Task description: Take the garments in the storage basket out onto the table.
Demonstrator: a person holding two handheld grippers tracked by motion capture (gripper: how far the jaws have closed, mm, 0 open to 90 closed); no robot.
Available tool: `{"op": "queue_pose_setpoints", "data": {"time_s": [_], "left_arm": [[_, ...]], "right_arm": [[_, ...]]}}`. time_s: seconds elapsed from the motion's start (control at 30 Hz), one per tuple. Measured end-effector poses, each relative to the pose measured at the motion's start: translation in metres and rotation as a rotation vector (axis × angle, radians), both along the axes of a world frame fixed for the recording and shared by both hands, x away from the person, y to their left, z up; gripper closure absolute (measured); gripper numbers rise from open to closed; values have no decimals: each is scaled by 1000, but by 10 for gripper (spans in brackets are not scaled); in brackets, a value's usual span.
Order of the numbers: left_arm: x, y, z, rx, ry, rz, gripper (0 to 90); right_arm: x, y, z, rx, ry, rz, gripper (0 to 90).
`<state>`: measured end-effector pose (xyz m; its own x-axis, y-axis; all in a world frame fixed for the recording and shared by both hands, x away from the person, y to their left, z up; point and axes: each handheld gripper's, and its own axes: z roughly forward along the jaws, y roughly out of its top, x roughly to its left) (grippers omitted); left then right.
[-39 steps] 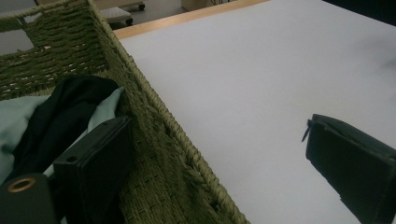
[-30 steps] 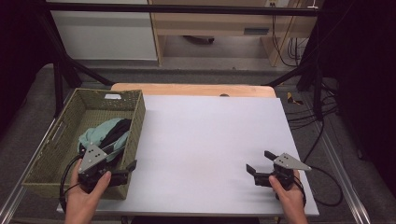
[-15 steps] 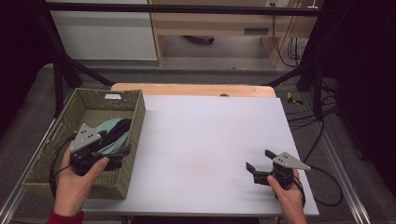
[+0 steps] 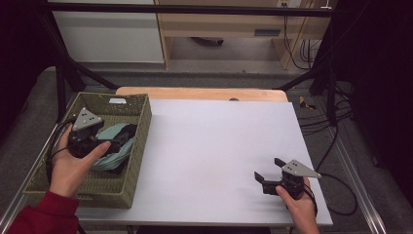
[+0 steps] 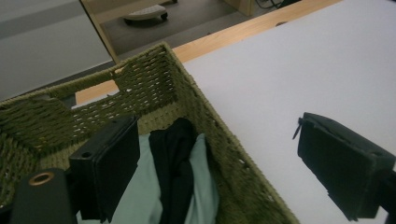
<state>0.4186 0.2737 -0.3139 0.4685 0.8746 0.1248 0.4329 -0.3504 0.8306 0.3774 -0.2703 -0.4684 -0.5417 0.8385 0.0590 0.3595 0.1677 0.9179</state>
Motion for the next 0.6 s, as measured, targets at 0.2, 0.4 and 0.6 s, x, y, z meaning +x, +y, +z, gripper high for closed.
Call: {"op": "queue_pose_setpoints", "data": {"time_s": [0.2,0.4,0.6], "left_arm": [[23,6,-1,63,14,49,131],[35,14,-2,70,44,72,124],[45,33,-8,47,57,130,133]], "right_arm": [[1,0,0,-1,5,4,61],[-1,2,0,-10,9,1,59],[0,-1,-1,1,22,-2,59]]}}
